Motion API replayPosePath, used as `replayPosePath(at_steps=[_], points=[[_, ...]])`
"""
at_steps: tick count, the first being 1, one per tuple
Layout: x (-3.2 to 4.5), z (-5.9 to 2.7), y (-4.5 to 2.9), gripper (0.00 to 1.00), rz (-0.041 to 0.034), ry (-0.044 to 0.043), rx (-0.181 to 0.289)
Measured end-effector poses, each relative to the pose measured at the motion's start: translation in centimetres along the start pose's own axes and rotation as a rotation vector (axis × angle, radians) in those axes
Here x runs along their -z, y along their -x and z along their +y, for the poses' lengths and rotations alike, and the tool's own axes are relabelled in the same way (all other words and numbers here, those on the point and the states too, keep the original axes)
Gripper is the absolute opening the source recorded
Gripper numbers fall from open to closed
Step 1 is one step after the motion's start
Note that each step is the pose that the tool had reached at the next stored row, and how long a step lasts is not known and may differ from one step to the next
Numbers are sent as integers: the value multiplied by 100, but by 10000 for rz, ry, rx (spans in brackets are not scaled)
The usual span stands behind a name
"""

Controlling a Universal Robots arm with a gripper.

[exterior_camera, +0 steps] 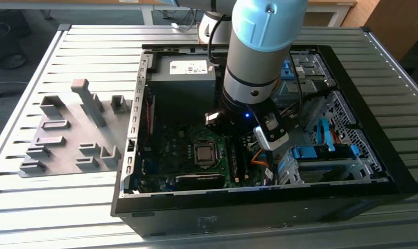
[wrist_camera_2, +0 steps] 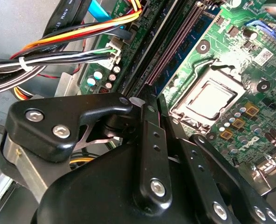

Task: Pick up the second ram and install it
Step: 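Insert the second ram into the second slot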

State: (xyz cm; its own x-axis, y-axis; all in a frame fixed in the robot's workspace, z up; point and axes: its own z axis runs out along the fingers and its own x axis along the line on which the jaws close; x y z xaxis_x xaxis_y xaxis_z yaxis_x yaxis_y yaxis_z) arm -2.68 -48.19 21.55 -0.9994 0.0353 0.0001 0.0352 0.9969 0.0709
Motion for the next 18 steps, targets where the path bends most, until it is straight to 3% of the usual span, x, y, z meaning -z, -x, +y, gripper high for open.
replayPosePath(at_steps=[18], points=[[22,-2,6,14,0,4,10]])
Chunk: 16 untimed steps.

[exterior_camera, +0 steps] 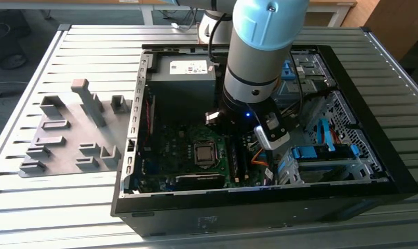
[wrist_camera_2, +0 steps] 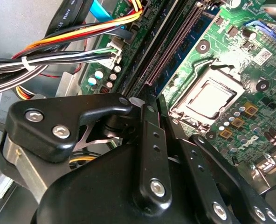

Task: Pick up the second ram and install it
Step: 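Insert the second ram into the second slot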

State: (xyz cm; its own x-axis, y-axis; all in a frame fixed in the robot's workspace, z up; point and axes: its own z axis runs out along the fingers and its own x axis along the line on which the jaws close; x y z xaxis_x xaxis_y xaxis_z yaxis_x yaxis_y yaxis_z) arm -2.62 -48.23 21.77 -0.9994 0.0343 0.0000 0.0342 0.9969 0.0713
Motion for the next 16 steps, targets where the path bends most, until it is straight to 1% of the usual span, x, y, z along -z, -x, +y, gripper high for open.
replayPosePath(at_steps=[4,9,16], points=[[1,-2,0,14,6,-5,71],[-16,-3,0,14,7,-1,76],[-20,-3,1,14,7,2,85]])
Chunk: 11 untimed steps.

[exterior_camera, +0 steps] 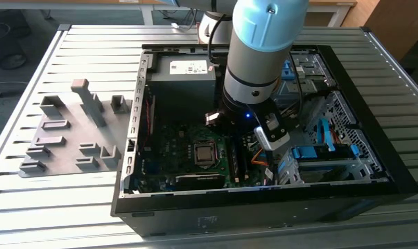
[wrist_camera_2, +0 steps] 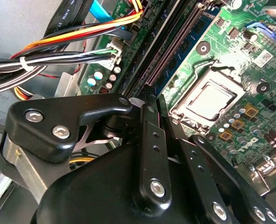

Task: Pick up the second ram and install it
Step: 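Insert the second ram into the second slot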

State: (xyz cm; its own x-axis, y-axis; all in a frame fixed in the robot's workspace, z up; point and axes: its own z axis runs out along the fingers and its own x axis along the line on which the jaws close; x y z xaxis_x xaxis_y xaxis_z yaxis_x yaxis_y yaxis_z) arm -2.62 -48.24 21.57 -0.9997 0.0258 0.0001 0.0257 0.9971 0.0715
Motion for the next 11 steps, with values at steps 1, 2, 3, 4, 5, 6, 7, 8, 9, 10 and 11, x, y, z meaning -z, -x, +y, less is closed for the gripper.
replayPosePath(at_steps=[1,2,3,4,5,6,7,8,9,10,11], points=[[1,0,0,14,0,1,2],[3,0,0,14,0,0,3],[6,1,0,14,1,-1,4],[11,1,0,14,2,-5,3],[15,1,0,14,1,-5,3],[21,1,0,14,2,-5,4],[22,2,0,14,1,-4,4],[21,2,0,14,0,-3,4],[21,2,0,14,1,-3,9],[22,2,1,14,1,-4,19],[22,1,1,14,4,-5,42]])
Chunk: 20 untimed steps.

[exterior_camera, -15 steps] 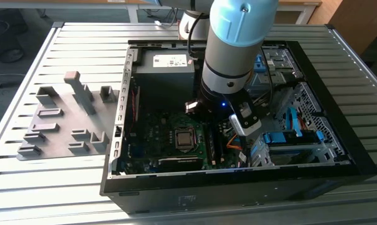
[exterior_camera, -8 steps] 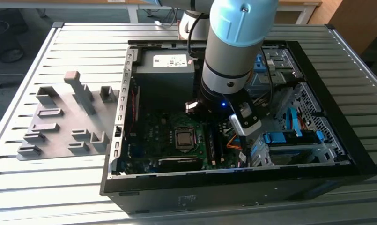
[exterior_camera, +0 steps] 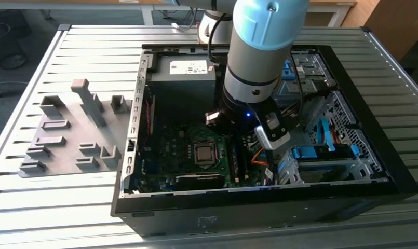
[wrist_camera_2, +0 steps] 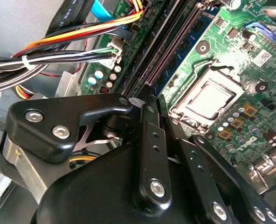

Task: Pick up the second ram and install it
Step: 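Insert the second ram into the second slot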

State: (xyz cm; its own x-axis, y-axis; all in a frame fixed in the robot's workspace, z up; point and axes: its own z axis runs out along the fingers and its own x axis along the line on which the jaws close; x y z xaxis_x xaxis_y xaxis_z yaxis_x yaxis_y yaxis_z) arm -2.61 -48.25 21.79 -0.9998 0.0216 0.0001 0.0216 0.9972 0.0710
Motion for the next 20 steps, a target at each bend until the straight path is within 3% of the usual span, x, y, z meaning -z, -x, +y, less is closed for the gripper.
replayPosePath(at_steps=[20], points=[[-68,-9,0,14,40,-4,29]])
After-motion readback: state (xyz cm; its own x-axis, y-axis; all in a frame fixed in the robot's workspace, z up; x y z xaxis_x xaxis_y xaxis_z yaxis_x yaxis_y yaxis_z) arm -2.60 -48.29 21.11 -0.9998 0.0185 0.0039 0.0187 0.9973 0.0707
